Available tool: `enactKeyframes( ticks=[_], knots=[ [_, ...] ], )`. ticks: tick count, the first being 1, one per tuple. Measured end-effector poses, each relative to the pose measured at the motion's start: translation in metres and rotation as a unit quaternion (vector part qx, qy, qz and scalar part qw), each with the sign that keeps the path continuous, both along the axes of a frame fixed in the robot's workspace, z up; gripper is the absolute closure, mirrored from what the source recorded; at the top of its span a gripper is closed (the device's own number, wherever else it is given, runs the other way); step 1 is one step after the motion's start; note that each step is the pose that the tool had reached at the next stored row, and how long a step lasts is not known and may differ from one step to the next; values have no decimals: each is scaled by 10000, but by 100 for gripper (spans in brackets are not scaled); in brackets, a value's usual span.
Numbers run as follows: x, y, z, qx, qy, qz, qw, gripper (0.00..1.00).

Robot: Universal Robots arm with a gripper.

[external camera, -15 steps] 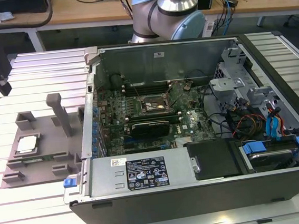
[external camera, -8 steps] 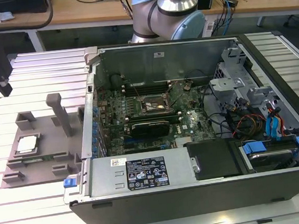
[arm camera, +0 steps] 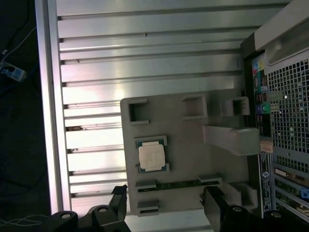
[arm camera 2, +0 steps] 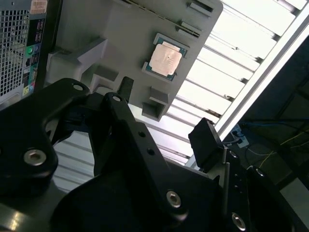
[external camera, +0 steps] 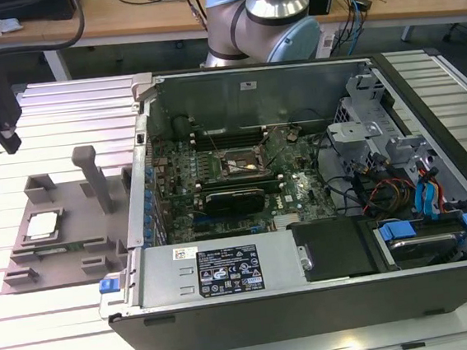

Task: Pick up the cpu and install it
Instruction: 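Pick up the cpu and move it towards the insertion slot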

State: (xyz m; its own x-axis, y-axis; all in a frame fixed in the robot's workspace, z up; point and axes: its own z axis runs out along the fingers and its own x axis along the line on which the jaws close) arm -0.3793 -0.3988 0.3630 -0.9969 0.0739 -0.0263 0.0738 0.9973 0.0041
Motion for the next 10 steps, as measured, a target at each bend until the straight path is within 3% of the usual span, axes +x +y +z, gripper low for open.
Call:
enactKeyframes(
  ticks=[10],
  knots=[
    [0, 0, -46, 0, -1, 0, 10000, 26]
  ],
)
